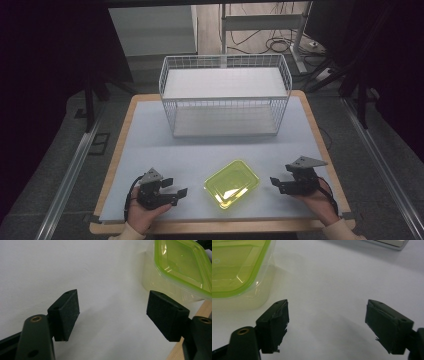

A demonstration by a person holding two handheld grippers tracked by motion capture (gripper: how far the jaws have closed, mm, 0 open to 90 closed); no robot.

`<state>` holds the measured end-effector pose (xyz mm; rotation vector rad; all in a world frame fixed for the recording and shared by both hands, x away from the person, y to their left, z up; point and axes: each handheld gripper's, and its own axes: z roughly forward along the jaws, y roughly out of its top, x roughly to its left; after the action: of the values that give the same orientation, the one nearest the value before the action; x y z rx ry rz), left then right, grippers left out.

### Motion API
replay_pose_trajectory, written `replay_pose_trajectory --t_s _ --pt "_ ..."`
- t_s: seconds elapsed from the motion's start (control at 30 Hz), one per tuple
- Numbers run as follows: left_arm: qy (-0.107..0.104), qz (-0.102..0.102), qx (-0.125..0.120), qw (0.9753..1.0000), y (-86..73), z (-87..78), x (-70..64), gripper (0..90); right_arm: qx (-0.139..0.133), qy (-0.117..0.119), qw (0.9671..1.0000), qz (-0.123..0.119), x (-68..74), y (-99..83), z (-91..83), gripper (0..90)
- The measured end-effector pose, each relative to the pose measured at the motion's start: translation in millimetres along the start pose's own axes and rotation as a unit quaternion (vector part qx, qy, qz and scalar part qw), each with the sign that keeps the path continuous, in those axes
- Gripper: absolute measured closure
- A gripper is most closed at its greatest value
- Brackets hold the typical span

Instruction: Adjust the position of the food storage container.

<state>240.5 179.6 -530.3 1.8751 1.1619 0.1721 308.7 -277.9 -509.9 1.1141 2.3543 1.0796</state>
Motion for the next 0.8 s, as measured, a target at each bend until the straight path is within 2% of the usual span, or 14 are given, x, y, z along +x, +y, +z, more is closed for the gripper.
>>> replay_pose_trajectory --t_s 0.13,0.23,0.3,0.37,0.43,0.53,0.6,0.67,0.8 --pt "0.004 -0.001 0.001 1.0 0.7 1.2 2.6 25.6 0.003 0.007 1.0 0.003 -1.9 -1.4 -1.0 26.9" --pt "0.004 0.0 0.003 1.0 0.1 1.2 3.0 25.3 0.002 0.007 0.9999 -0.012 -0.9 -1.0 -5.1 36.5" --pt "0.005 0.0 0.002 1.0 -0.2 0.4 3.0 25.2 -0.001 0.006 0.9998 -0.018 0.2 -0.6 -8.2 54.0" --pt "0.006 -0.002 0.0 1.0 -0.4 -0.8 3.5 25.1 0.003 0.018 0.9997 -0.017 0.9 1.0 -12.9 78.4" --pt "0.006 -0.003 -0.001 1.0 -0.6 -1.4 4.2 25.1 0.01 0.028 0.9993 -0.023 1.9 2.4 -16.5 89.8" --pt "0.007 -0.005 0.0 1.0 -0.7 -1.1 5.3 24.8 0.016 0.041 0.9978 -0.049 7.8 3.3 -22.7 90.0" --pt "0.008 -0.005 0.0 1.0 -0.5 -0.8 5.9 24.7 0.027 0.057 0.9954 -0.073 18.4 2.8 -27.6 90.0" --pt "0.008 -0.005 0.001 1.0 -0.5 -0.7 5.9 24.7 0.029 0.06 0.9949 -0.076 21.0 2.6 -28.4 90.0" --pt "0.008 -0.004 0.002 1.0 -0.6 -0.7 5.5 24.7 0.036 0.085 0.9912 -0.095 37.4 0.9 -31.7 90.0"
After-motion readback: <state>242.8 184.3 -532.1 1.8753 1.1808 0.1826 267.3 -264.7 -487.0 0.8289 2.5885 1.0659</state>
